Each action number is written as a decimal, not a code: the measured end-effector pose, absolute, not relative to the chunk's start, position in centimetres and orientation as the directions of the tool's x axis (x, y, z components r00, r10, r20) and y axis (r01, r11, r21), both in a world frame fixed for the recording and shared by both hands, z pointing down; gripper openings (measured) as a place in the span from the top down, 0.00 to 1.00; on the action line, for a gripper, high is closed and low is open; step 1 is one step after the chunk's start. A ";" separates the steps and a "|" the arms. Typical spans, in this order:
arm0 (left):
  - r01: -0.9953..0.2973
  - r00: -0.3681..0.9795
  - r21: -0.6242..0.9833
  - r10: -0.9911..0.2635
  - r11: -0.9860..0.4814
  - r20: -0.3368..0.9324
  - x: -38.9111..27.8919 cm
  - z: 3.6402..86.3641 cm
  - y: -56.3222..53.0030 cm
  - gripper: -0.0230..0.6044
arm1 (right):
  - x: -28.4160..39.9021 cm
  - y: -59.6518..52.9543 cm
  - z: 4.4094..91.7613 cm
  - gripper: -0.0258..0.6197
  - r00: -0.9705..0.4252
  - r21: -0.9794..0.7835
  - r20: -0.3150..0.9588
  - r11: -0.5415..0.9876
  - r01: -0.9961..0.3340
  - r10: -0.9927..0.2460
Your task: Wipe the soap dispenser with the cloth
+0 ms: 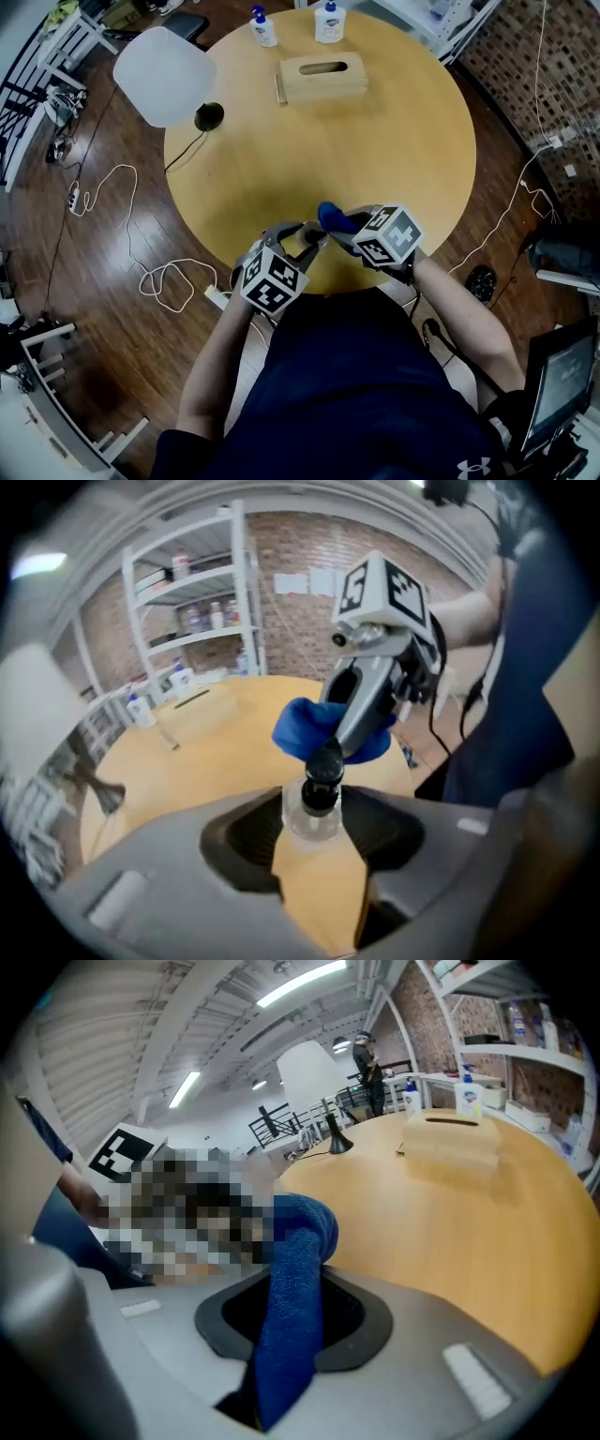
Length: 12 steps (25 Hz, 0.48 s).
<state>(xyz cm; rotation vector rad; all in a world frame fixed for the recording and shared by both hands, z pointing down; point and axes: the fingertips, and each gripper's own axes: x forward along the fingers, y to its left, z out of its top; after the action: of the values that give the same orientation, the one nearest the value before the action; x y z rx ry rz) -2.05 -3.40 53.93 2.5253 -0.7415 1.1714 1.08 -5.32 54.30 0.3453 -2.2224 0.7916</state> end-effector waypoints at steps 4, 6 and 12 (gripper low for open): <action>-0.697 0.532 0.112 -0.407 -0.708 0.743 -1.6 54.6 -2.9 0.73 | -0.4 -4.2 55.1 0.81 -0.662 -0.435 0.744 0.818 -0.375 0.092; -0.687 0.533 0.092 -0.413 -0.720 0.738 -1.5 54.7 -3.0 0.75 | -0.1 -3.2 55.2 0.81 -0.663 -0.452 0.742 0.807 -0.380 0.104; -0.436 0.616 0.022 -0.281 -0.900 0.736 -0.8 54.7 -2.3 0.76 | 1.4 0.7 56.1 0.82 -0.681 -0.520 0.721 0.750 -0.409 0.129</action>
<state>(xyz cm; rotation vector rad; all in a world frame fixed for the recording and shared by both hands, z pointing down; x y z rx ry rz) -0.83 -2.28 54.70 2.6413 -0.5936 1.1516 1.43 0.66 56.06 0.2098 -2.1588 0.8733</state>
